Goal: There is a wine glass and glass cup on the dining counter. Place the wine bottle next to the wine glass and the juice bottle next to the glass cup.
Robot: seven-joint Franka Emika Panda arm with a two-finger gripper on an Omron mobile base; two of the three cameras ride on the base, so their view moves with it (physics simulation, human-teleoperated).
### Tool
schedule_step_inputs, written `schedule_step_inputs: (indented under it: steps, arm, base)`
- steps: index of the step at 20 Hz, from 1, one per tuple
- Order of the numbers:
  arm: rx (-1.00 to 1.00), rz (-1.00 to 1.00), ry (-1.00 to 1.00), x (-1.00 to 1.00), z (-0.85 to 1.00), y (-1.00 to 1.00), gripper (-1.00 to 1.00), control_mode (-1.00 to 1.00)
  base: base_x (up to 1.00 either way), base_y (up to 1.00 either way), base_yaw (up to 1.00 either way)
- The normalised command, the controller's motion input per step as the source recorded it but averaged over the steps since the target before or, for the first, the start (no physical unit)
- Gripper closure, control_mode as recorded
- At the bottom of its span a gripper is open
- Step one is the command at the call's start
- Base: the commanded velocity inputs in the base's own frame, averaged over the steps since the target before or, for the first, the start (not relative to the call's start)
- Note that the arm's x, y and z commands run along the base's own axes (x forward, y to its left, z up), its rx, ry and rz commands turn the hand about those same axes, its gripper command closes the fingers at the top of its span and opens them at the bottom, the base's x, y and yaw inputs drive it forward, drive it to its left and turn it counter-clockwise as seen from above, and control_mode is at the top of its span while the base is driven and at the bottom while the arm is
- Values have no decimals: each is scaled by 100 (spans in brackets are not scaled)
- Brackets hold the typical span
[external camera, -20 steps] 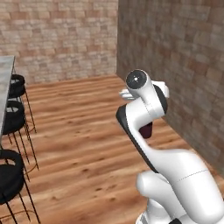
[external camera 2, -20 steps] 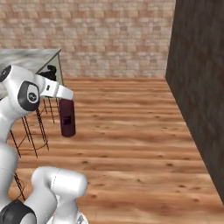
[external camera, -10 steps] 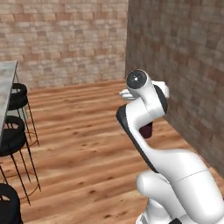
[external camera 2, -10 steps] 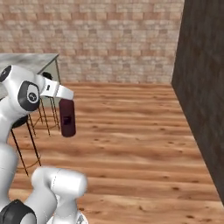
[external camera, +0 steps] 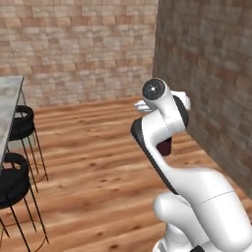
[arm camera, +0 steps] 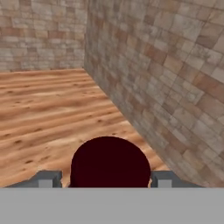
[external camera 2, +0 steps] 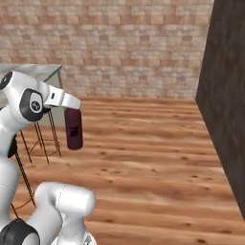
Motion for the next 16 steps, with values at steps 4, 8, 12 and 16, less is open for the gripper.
schedule_step_inputs:
  steps: [4, 8, 12, 16]
  arm:
    - [0, 0, 0, 0, 0, 0, 100, 100]
    - [0, 0, 0, 0, 0, 0, 100, 100]
    - [0, 0, 0, 0, 0, 0, 100, 100]
    - [0, 0, 0, 0, 0, 0, 100, 100]
  base:
    - [88, -17, 9]
    - [88, -18, 9]
    - [88, -18, 9]
    - [88, -18, 9]
